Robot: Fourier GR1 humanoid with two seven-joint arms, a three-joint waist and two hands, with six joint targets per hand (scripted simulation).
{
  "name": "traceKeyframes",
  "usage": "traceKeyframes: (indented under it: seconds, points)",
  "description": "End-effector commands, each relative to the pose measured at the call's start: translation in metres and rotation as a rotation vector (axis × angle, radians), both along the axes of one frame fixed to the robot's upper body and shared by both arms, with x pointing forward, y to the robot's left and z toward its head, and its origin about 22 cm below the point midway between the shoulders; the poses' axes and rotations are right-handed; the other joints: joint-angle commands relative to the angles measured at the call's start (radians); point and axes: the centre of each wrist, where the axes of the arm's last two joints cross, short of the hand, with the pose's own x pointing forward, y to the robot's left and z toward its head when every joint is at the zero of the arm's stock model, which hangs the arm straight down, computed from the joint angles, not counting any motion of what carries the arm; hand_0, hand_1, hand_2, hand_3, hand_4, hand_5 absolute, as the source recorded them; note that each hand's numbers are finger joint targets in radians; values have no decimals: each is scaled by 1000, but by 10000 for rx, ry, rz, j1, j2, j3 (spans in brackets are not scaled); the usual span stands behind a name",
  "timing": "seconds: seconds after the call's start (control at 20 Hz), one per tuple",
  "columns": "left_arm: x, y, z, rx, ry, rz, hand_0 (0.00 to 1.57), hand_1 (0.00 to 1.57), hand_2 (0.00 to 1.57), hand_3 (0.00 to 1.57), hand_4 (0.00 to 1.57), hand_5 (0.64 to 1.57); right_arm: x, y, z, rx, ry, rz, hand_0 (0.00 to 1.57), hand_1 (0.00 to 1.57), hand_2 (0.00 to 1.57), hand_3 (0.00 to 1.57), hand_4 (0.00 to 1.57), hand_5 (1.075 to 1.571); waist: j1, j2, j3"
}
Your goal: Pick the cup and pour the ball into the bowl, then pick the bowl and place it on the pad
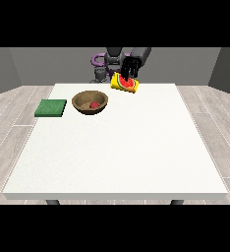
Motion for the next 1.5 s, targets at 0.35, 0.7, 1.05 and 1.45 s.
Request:
traceKeyframes:
  seconds: [0.35,0.7,1.05,1.45]
  points:
    - [-48,97,-43,-5714,-1559,61,1550,1550,1571,1571,1421,1505,-19,14,27,25,-1292,17,0,0,0,0,408,1566,360,1371,-59]
    - [-36,44,-7,-13196,-964,-2143,1219,1219,1389,1062,701,1560,-21,22,13,214,-919,-210,0,0,0,56,477,1565,973,1624,-190]
    - [-31,141,14,-15042,-2018,-5280,0,0,0,0,0,1559,-27,60,38,-66,-2155,-213,0,0,0,0,499,1566,1293,3155,0]
    - [-21,227,97,-14177,-1216,-5668,0,0,0,0,0,1531,-9,65,-5,59,-1461,-639,0,0,0,0,476,1569,1500,3634,49]
